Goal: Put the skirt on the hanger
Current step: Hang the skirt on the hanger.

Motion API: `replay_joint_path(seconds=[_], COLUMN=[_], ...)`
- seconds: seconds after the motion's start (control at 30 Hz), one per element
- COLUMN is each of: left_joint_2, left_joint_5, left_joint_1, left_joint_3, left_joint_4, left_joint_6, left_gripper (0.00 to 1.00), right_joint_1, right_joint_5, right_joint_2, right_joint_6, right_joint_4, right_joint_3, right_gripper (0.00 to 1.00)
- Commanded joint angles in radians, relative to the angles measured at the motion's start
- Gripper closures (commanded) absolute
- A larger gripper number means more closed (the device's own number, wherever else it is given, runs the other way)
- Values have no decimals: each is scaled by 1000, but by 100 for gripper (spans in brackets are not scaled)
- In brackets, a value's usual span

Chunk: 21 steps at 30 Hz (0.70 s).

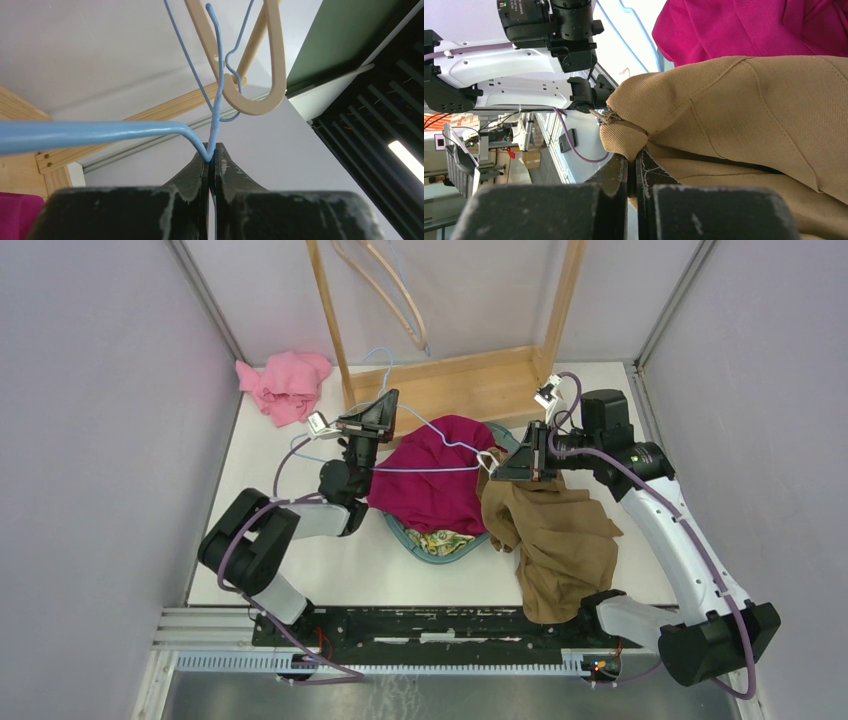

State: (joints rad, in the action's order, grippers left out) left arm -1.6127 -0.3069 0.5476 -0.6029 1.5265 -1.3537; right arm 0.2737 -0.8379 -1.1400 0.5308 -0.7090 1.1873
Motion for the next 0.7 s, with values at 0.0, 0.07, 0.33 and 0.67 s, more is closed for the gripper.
replay_joint_path(seconds=[0.0,0.07,0.33,0.67], left_joint_2=[69,80,68,32], left_joint_5=[-6,-3,17,26], left_joint_1=[4,4,5,14], left_joint_3=[16,22,8,-44], left_joint_4=[203,203,203,204], left_joint_6=[-43,-53,-81,-55], left_gripper=[92,92,92,92], right_joint_1=[-6,-8,-10,-10], right_joint_5=[-36,-36,-51,-105], right_joint_2=[8,5,-10,-38], right_joint_6=[8,10,43,93], right_joint_4=[61,66,122,199], right_joint_3=[-2,-7,-18,-44], right_gripper=[99,99,99,93])
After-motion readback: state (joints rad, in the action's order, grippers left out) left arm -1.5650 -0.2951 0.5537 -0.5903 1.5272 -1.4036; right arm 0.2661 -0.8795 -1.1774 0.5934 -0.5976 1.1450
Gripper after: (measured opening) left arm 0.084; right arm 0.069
